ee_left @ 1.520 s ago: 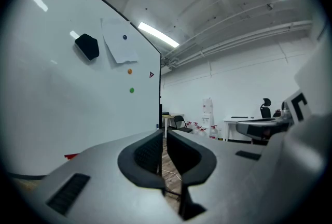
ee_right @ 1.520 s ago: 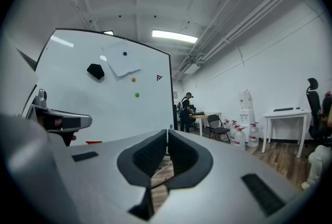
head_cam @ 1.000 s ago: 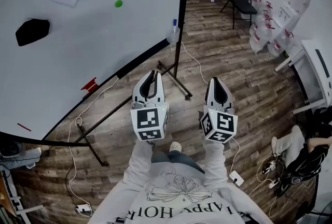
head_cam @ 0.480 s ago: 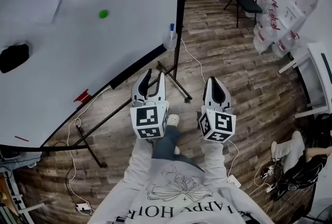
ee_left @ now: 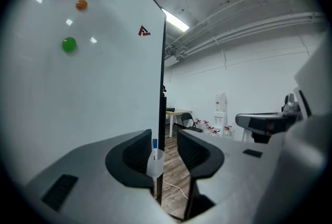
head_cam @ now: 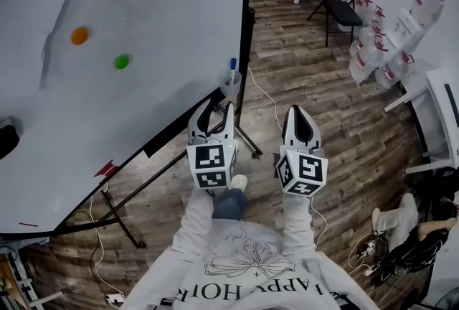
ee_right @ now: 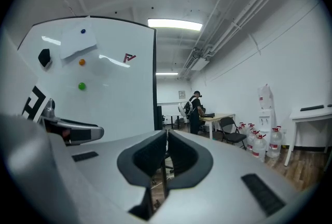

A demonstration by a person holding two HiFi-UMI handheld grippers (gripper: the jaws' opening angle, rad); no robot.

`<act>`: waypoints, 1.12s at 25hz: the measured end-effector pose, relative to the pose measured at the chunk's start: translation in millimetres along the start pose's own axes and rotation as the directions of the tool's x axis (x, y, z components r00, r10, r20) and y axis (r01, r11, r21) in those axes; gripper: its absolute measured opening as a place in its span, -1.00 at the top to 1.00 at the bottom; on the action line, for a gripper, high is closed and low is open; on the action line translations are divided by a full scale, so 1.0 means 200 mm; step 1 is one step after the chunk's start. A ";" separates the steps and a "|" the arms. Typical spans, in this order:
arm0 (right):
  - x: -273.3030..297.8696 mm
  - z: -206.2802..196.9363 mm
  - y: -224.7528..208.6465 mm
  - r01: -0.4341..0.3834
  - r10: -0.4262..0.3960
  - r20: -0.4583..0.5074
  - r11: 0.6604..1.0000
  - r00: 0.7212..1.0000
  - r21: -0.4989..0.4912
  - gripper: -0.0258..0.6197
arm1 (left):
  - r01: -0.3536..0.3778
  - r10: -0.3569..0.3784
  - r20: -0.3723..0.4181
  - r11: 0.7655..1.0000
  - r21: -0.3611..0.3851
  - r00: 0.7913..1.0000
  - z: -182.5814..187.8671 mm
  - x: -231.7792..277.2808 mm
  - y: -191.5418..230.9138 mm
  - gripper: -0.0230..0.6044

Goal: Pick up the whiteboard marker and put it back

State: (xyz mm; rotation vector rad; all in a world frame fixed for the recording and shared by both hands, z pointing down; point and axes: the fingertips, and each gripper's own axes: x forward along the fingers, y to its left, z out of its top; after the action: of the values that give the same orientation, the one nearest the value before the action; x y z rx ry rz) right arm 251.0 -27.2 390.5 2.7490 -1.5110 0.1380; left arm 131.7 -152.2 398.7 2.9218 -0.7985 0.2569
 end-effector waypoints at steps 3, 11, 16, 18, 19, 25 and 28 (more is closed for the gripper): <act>0.16 0.03 -0.03 0.005 -0.005 0.003 1.000 1.000 -0.001 0.90 | 0.012 -0.012 -0.028 1.000 -0.013 1.000 0.00 0.17 0.03 0.49; 0.48 0.02 -0.07 0.021 -0.021 -0.015 1.000 1.000 0.006 0.90 | 0.045 -0.051 -0.127 0.998 -0.044 0.991 -0.10 0.51 0.10 0.47; 0.59 -0.03 -0.08 0.024 -0.023 -0.038 1.000 0.999 0.015 0.90 | 0.039 -0.050 -0.175 0.997 -0.063 0.983 -0.17 0.64 0.12 0.47; 0.62 -0.06 -0.09 0.021 -0.020 -0.050 1.000 0.999 0.018 0.90 | 0.039 -0.051 -0.190 0.997 -0.066 0.980 -0.19 0.68 0.12 0.47; 0.64 -0.07 -0.09 0.018 -0.017 -0.055 1.000 0.998 0.019 0.90 | 0.037 -0.049 -0.197 0.997 -0.067 0.979 -0.20 0.70 0.12 0.47; 0.76 -0.13 -0.12 -0.021 0.024 -0.093 0.999 0.995 0.024 0.90 | -0.007 -0.014 -0.244 0.996 -0.086 0.970 -0.26 0.81 0.13 0.47; 0.84 -0.14 -0.14 -0.057 0.059 -0.109 0.998 0.992 0.019 0.90 | -0.040 0.015 -0.261 0.995 -0.091 0.965 -0.27 0.87 0.14 0.47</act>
State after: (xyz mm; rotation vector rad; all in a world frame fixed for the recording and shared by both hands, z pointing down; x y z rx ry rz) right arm 362.0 -151.5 432.3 2.6621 -1.5684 0.2967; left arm 258.0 -253.9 486.5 2.7124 -0.7866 0.5736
